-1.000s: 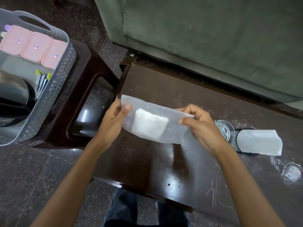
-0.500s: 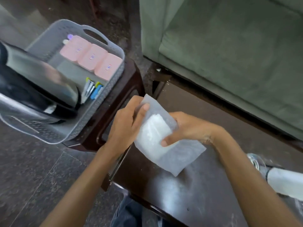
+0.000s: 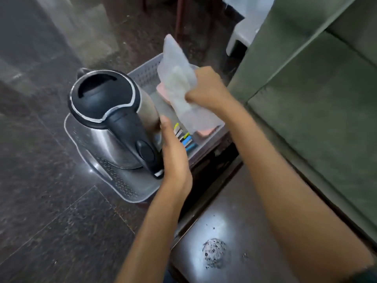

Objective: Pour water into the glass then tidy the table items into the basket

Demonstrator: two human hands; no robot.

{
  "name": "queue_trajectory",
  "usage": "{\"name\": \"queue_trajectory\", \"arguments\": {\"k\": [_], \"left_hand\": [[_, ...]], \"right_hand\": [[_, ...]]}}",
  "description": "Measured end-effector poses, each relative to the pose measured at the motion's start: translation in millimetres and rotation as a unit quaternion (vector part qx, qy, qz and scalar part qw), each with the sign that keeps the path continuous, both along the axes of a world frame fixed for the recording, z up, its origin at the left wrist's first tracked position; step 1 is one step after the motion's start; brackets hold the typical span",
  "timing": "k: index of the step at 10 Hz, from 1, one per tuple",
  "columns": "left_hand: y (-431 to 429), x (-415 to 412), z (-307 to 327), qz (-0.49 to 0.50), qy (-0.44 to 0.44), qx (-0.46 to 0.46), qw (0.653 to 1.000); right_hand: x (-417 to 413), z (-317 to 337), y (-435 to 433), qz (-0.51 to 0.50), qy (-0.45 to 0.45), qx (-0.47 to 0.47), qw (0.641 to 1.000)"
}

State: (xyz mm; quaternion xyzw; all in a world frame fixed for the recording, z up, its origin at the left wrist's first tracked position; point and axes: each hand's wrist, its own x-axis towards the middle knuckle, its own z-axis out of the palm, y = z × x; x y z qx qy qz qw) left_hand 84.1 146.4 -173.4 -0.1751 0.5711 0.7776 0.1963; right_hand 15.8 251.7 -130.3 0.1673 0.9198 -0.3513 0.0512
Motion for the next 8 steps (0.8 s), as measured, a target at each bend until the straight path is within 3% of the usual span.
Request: {"name": "queue_trajectory", "arguments": {"k": [1, 4, 5, 6, 8], "left_hand": [[3.5, 5.4, 6.7, -0.019, -0.015, -0.016, 1.000], [13.5, -9.9, -6.2, 0.025, -0.002, -0.035, 0.999], [15.7, -12.4, -13.8, 0.027, -0.014, -0.038, 0.999], [14.7, -22.9, -22.7, 0.072, -0.037, 0.042, 0.996], [17.2, -24.2, -23.7, 0.082, -0.050, 0.066, 0.993]], "right_hand": [[-39.4, -27.6, -20.2, 0.038, -0.042, 0.085, 0.995], [-60.7, -69.8, -33.8, 0.045, -0.095, 0.077, 0.991], [-50.1, -71.5, -33.3, 0.057, -0.093, 0.115, 0.987], [-45.5, -74.0, -35.8, 0.085, -0.077, 0.153, 0.982], [-38.4, -54.9, -24.3, 0.062, -0.053, 0.128, 0.988]]}}
